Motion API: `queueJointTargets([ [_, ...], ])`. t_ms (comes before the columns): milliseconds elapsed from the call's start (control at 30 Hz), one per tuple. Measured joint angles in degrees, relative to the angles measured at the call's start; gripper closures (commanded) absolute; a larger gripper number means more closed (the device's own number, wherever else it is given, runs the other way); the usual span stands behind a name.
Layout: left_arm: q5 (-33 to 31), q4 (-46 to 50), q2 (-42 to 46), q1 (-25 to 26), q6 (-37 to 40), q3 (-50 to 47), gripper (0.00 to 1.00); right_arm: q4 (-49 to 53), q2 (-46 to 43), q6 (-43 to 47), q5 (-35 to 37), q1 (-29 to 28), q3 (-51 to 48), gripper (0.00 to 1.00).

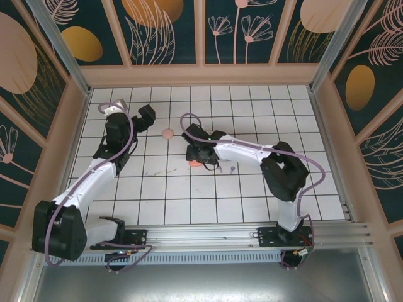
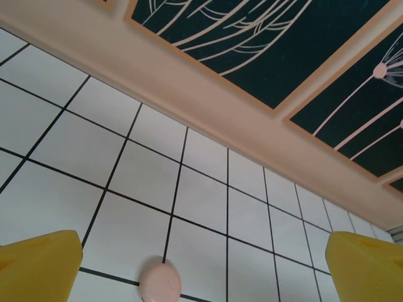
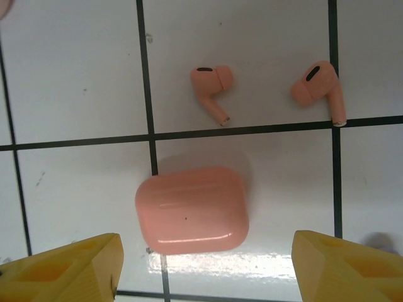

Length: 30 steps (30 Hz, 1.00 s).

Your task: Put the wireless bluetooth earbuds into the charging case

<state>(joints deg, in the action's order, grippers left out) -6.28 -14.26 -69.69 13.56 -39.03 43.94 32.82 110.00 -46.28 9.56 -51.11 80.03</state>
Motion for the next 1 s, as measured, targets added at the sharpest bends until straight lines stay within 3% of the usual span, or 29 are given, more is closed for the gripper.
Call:
queueJointTargets([
  [200, -2.4, -4.0, 1.7, 0.0, -3.7, -4.3, 0.01, 2.6, 4.2, -0.4, 0.6, -0.8, 3.5, 0.26],
  [500, -0.6, -3.0, 1.1, 0.0, -6.7, -2.3, 0.01, 4.8, 10.4, -0.1, 1.0, -1.1, 9.3, 0.26],
  [1000, -0.2, -0.1, 4.2, 0.0, -10.4, -2.5, 0.01, 5.7, 12.2, 0.5, 1.0, -1.1, 9.4, 0.31],
])
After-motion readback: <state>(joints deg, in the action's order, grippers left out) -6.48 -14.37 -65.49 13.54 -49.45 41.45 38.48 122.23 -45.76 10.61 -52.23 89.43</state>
